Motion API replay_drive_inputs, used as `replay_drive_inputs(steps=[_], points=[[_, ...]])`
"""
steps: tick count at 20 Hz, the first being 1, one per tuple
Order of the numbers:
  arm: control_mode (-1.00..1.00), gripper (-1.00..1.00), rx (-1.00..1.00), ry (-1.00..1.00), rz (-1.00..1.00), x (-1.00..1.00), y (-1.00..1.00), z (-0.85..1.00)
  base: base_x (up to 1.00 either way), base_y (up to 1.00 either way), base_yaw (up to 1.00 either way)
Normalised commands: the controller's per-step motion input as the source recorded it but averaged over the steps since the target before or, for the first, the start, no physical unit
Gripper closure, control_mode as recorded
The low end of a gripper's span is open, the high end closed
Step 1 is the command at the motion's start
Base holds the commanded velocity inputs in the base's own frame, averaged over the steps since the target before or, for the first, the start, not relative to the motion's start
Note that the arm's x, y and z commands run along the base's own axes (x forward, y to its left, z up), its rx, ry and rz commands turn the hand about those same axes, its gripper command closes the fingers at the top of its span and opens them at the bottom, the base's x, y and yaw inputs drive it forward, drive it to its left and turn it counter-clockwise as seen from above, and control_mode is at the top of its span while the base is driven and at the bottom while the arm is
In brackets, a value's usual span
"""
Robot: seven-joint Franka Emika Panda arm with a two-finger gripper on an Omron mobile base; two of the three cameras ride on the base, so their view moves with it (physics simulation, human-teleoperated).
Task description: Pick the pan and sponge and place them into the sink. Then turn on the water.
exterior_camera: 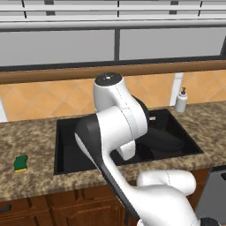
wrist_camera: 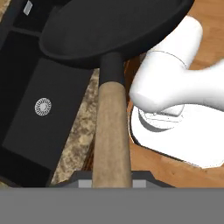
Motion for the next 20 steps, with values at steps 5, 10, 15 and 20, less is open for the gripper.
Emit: replay_drive_inputs(steps=[5, 10, 15, 20], points=[[-1.0, 1.0, 0.0, 0.09, 0.0, 0.87, 0.26, -0.61, 0.0, 0.0, 0.0], [-1.0, 1.0, 0.0, 0.14, 0.0, 0.92, 0.39, -0.7, 0.0, 0.0, 0.0], [-1.0, 1.0, 0.0, 0.05, 0.03, 0.95, 0.48, -0.63, 0.0, 0.0, 0.0], [-1.0, 1.0, 0.0, -0.02, 0.09, 0.89, 0.13, -0.45, 0.0, 0.0, 0.0]])
